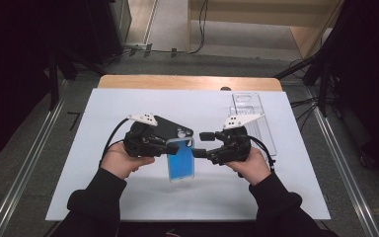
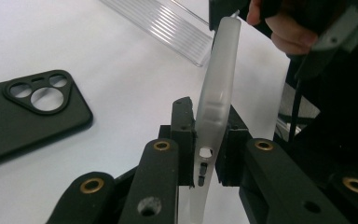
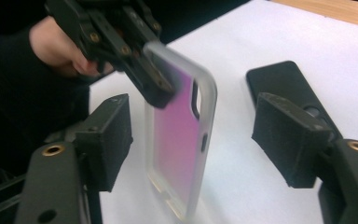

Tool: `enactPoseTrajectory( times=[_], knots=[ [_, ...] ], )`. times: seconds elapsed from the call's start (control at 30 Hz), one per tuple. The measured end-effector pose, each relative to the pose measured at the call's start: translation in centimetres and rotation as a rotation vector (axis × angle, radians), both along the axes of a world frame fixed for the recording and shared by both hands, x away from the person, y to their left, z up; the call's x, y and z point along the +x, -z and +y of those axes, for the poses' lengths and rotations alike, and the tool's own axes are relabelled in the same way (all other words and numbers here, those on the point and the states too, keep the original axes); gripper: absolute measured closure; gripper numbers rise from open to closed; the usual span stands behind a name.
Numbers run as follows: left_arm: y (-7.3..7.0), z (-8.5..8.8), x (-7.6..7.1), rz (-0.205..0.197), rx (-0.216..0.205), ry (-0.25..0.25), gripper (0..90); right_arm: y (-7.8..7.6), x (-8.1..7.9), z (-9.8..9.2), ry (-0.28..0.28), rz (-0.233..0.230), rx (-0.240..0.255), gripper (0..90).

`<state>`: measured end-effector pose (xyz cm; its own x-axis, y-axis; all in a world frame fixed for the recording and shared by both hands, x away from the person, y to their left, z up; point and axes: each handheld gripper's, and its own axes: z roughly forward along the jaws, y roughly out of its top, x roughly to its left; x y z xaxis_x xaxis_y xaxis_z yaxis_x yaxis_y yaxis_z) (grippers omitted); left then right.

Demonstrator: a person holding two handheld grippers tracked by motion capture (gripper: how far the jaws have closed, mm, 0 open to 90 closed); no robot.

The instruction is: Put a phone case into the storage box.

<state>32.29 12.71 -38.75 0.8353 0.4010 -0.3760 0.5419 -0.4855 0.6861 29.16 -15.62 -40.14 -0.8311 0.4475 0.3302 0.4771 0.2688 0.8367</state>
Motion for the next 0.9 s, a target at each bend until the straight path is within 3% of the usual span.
enactPoseTrajectory(
  times=[0.1,0.23,0.3,0.53,0.77,0.9],
  knots=[
    [0.0,0.0,0.0,-0.004,0.006,-0.044,80.5,0.3,0.0,0.3,0.017,-0.005,-0.016,13.4],
    [-0.2,0.0,-0.1,-0.028,0.03,-0.1,80.5,0.8,0.0,0.9,0.023,0.003,-0.079,0.0],
    [-0.3,-0.1,-0.3,-0.045,0.035,-0.128,80.4,1.0,-0.1,1.2,0.033,0.019,-0.089,0.0],
    [-0.6,-0.3,-0.5,-0.053,0.051,-0.197,80.3,1.9,-0.4,2.1,0.079,0.012,-0.125,0.0],
    [-0.4,-0.5,-0.6,-0.028,0.04,-0.245,80.3,2.2,-1.1,3.3,0.15,-0.002,-0.151,0.0],
    [-0.3,-0.5,-0.6,-0.019,0.025,-0.268,80.3,2.4,-1.4,3.8,0.189,0.006,-0.126,0.0]
  ],
)
